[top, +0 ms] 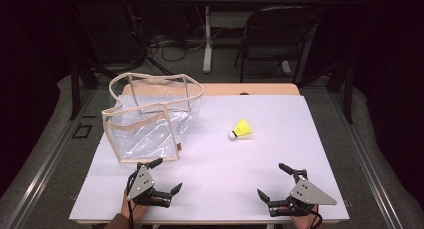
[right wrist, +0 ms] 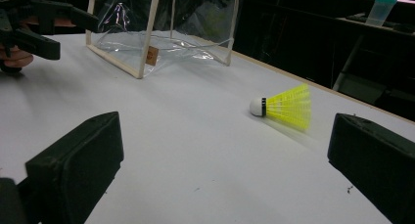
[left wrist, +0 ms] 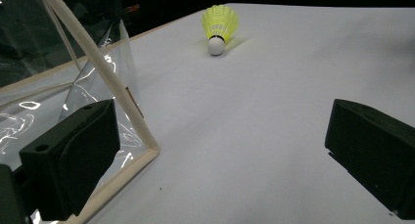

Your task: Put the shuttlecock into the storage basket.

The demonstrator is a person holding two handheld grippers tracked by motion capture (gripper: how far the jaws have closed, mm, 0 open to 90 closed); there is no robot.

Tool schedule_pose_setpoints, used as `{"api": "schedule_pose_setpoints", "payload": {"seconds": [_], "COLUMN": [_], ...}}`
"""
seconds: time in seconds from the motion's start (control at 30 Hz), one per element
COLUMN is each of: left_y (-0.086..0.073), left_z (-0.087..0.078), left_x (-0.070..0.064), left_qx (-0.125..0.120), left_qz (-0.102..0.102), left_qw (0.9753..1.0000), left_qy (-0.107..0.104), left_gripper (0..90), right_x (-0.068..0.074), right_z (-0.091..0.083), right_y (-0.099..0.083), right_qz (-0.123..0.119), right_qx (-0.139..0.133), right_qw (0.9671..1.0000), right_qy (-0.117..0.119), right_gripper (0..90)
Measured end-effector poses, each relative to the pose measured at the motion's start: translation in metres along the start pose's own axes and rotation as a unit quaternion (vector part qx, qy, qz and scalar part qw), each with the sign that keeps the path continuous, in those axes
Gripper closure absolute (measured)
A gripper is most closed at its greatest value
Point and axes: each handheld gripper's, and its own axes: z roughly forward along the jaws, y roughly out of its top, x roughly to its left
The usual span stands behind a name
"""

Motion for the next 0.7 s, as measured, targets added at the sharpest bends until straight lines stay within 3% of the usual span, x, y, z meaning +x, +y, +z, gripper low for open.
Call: {"api": "schedule_pose_setpoints", "payload": {"seconds": [0.7], "left_y": [0.020], "left_z": [0.033], "left_x": [-0.002], "left_qx": [0.035], "left_qz": [0.008], "left_qw": [0.9990], "left_qy": [-0.027], "left_gripper": [0.0], "right_x": [-0.001], "right_z": [0.001], "right_y": [-0.001], "right_qz": [0.000], "right_qx": [0.008], "right_qw": [1.0000], "right_qy": [0.004], "right_gripper": [0.0]}}
